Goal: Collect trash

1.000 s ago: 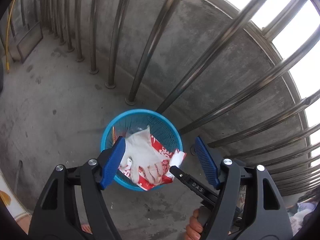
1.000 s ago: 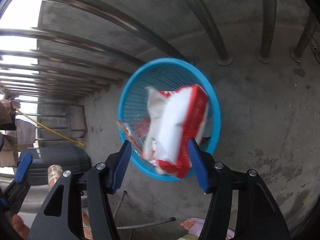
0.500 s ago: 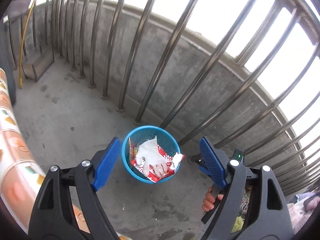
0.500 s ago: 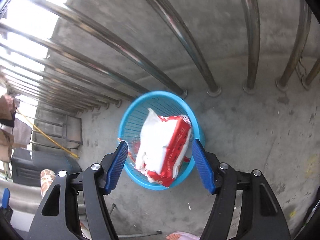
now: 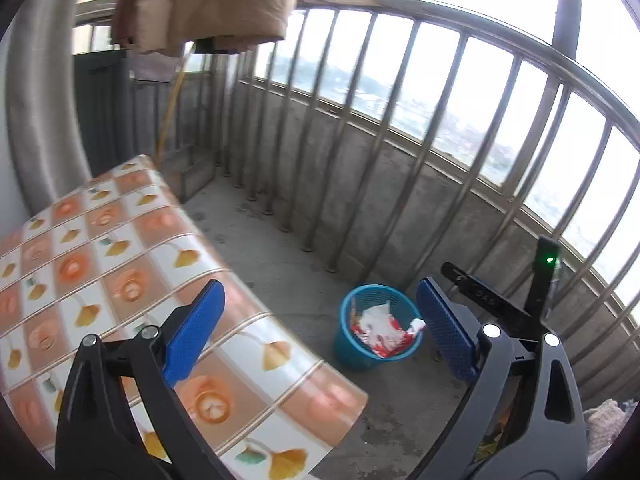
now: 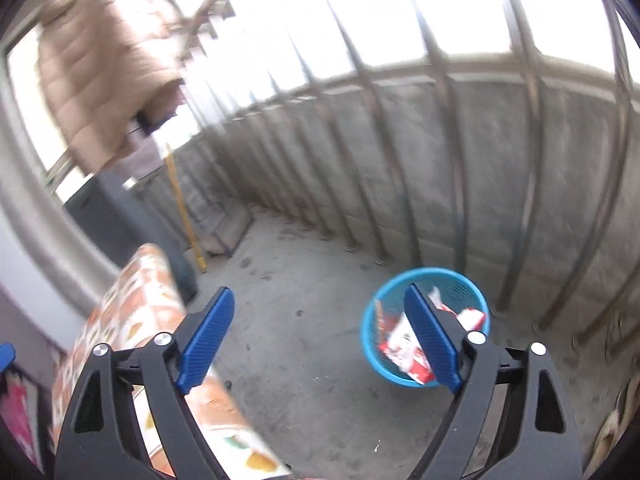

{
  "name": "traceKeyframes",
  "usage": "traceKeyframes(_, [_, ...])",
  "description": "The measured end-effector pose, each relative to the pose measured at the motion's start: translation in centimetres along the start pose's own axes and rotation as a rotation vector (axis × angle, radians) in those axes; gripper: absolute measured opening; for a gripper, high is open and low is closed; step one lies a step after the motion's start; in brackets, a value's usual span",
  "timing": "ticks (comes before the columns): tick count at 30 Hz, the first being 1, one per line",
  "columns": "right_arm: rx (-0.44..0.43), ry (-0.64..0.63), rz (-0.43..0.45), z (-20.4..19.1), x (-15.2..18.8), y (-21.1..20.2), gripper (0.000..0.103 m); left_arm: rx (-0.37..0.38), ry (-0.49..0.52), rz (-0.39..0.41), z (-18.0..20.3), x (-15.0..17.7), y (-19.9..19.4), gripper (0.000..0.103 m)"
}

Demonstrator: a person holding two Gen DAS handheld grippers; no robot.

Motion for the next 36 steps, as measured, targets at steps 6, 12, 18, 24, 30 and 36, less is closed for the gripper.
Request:
traceKeyframes(6, [-0.170, -0.226, 0.030, -10.4, 2.4, -4.8, 0.097, -0.382, -0.047, 0.052, -7.3, 3.2, -7.9, 0.094])
traceKeyframes(12, [-0.275, -0.398, 0.005, -17.9, 6.4, -10.7, 0.097, -0.646, -0.068, 0.020, -11.7, 8.2, -13.5, 0.094])
traceKeyframes(18, [-0.251, -0.607, -0.009, -21.8, 10.8, -15.2, 0.097, -0.703, -0.180, -0.039, -13.2, 13.1, -16.1, 0.094])
traceKeyframes(24, [-0.193, -0.677, -0.151, -20.9, 14.5, -16.0, 0.097, -0.700, -0.302, -0.132, -13.7, 15.9, -15.7, 0.094])
traceKeyframes(30, [-0.138, -0.659, -0.278, -18.4, 16.3, -14.9, 0.097, -0.699, -0.394, -0.172, -13.6, 17.1, -15.4, 0.094])
traceKeyframes(36, [-0.126, -0.606, -0.290, -16.7, 15.1, -14.5, 0.097, -0.672, -0.374, -0.237, -12.5, 17.7, -13.9, 0.094])
Point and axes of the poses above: each gripper's, at about its wrist camera, not at the fingertips, and y roughly the way its jaws point, z to its right, x to its underside, the point moved 5 cm from there along y, roughly the way its jaws point, and after that the axes turned 10 degrees about z, right-handed, at the moved point
